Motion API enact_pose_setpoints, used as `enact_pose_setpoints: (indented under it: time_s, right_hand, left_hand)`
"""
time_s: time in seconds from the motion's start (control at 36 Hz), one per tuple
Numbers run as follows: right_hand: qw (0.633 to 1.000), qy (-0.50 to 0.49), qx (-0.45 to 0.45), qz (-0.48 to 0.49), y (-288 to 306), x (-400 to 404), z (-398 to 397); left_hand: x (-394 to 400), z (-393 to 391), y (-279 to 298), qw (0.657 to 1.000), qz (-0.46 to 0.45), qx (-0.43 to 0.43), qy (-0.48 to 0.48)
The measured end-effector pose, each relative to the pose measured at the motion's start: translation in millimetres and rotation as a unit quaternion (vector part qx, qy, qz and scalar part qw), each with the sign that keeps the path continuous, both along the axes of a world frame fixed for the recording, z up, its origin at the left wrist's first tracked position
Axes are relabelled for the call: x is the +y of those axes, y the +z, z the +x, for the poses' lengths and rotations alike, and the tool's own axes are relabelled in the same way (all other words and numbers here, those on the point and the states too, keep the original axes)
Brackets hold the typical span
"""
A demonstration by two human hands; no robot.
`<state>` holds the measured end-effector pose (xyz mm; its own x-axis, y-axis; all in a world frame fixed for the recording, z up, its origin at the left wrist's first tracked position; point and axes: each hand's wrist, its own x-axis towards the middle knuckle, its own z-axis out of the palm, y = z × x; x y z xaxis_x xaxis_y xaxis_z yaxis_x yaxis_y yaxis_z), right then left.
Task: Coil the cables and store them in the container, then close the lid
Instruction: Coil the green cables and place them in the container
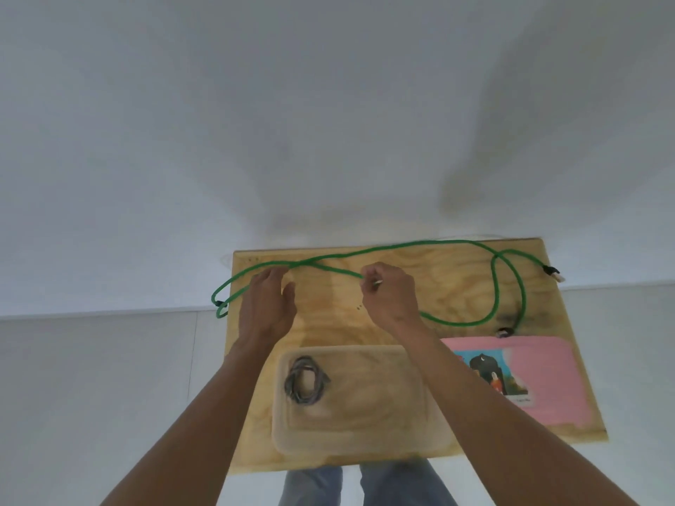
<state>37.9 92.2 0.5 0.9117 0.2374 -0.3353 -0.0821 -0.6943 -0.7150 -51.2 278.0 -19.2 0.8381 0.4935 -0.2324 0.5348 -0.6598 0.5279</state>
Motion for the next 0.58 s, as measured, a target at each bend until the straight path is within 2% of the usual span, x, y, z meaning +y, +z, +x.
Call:
enact_pose_setpoints:
  time_s: [0.14, 0.33, 0.47, 0.58]
  right_hand:
    - [0.996, 0.062, 0.009, -0.065, -27, 8, 29]
    - [0.978, 0.161, 0.007, -0.135, -51, 21, 58]
    - [0.973, 0.192, 0.022, -0.129, -60, 29, 61]
    - [0.971, 0.200, 0.009, -0.129, -59, 33, 59]
  left_hand:
    - [2, 33, -17, 0.997, 0.046, 0.052, -0.038]
    - [1, 59, -37, 0.978, 0.131, 0.161, -0.028]
    - [4, 57, -47, 0.980, 0.140, 0.134, -0.037]
    - [10, 51, -42, 0.995, 0.061, 0.059, -0.047]
